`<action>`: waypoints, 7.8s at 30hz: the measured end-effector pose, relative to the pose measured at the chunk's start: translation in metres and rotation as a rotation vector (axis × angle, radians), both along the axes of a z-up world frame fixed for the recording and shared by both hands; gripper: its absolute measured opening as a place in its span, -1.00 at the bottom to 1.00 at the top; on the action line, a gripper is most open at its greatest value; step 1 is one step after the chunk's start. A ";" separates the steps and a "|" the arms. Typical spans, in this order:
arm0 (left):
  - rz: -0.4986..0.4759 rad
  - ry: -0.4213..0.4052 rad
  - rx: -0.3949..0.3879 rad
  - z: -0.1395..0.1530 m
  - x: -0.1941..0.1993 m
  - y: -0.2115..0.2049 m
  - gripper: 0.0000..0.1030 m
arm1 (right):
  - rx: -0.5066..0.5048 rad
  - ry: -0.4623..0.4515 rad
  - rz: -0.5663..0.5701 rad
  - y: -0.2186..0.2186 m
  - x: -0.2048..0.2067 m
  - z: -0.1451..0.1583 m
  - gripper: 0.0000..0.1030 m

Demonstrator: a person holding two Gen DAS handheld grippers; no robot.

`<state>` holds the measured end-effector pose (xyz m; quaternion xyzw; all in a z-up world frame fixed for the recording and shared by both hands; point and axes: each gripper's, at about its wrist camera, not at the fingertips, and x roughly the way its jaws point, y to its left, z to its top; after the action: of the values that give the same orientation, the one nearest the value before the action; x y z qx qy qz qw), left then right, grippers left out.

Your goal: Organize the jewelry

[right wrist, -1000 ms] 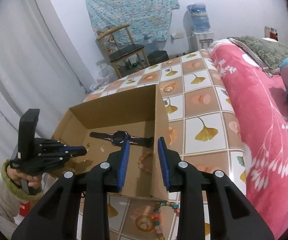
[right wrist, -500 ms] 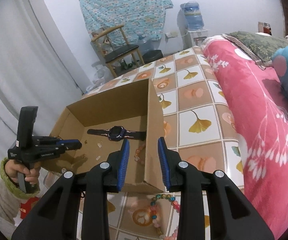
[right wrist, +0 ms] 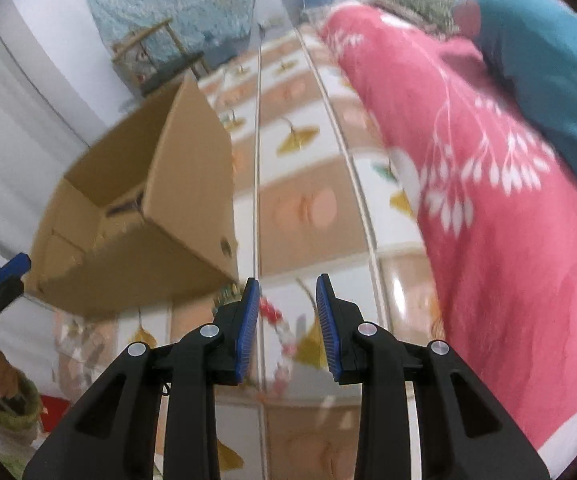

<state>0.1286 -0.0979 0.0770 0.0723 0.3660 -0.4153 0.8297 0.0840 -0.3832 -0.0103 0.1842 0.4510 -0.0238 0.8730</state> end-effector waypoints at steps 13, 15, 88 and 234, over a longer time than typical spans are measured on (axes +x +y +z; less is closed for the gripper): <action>-0.074 0.110 0.063 -0.067 -0.017 -0.054 -0.36 | -0.102 0.094 0.135 0.030 0.017 -0.036 -0.76; -0.071 0.126 0.062 -0.072 -0.016 -0.055 -0.36 | -0.093 0.098 0.145 0.033 0.013 -0.038 -0.81; 0.165 0.137 0.228 -0.115 -0.015 -0.019 -0.83 | -0.107 0.069 0.283 0.137 0.015 -0.048 -0.48; 0.828 0.136 0.281 -0.004 0.017 0.056 0.84 | -0.248 -0.035 0.152 0.165 0.033 0.056 0.87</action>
<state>0.1454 -0.0422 0.0727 0.0040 0.4708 0.0018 0.8822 0.1169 -0.2179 0.0460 0.0406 0.4419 -0.0098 0.8961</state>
